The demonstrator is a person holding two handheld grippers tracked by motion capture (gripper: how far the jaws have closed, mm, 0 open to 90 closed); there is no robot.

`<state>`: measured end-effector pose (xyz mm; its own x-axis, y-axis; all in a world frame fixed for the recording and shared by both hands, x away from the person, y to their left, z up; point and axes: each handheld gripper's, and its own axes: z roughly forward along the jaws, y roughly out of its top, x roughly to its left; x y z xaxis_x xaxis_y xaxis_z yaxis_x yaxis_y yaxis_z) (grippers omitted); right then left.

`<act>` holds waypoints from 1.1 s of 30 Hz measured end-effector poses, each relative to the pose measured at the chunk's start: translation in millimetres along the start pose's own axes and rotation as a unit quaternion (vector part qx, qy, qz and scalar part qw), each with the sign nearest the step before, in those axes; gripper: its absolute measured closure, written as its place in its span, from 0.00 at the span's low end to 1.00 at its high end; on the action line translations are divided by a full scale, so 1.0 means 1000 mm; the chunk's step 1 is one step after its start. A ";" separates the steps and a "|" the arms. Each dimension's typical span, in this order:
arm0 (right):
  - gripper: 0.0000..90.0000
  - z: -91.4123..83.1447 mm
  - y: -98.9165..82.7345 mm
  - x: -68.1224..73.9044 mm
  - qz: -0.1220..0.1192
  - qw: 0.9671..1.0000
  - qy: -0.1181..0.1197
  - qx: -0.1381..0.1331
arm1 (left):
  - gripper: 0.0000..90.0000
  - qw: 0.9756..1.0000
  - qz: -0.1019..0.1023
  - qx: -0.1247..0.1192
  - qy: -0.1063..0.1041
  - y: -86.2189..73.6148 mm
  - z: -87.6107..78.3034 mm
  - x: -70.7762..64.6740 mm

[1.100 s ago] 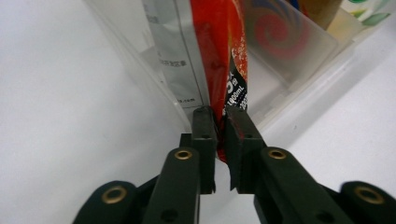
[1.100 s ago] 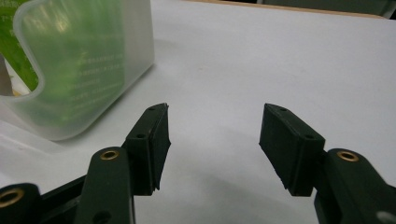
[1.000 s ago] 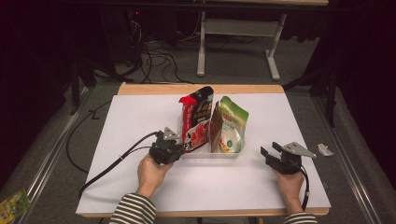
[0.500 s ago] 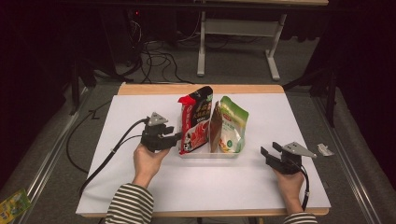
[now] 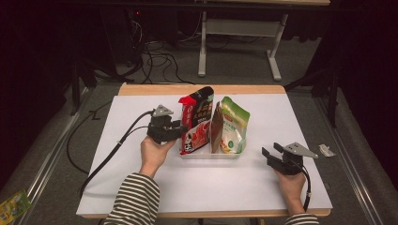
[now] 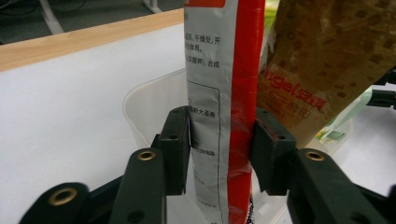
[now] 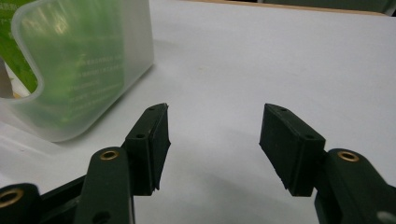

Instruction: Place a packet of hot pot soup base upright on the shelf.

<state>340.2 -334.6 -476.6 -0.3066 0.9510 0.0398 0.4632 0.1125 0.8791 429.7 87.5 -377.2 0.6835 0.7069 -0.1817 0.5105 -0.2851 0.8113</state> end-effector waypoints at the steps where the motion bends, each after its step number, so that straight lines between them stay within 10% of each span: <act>1: 0.47 0.000 0.000 0.000 0.000 1.000 0.000 0.001 | 0.71 1.000 0.002 0.002 0.000 0.000 -0.001 0.000; 33: 0.47 0.000 0.000 0.001 -0.007 1.000 -0.001 0.001 | 0.76 0.999 0.027 0.013 0.043 -0.037 -0.009 -0.022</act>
<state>339.8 -334.0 -476.5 -0.3109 0.9501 0.0264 0.4610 0.1264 0.8784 391.1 88.6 -398.2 0.6638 0.7426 -0.0889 0.4881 -0.3400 0.8038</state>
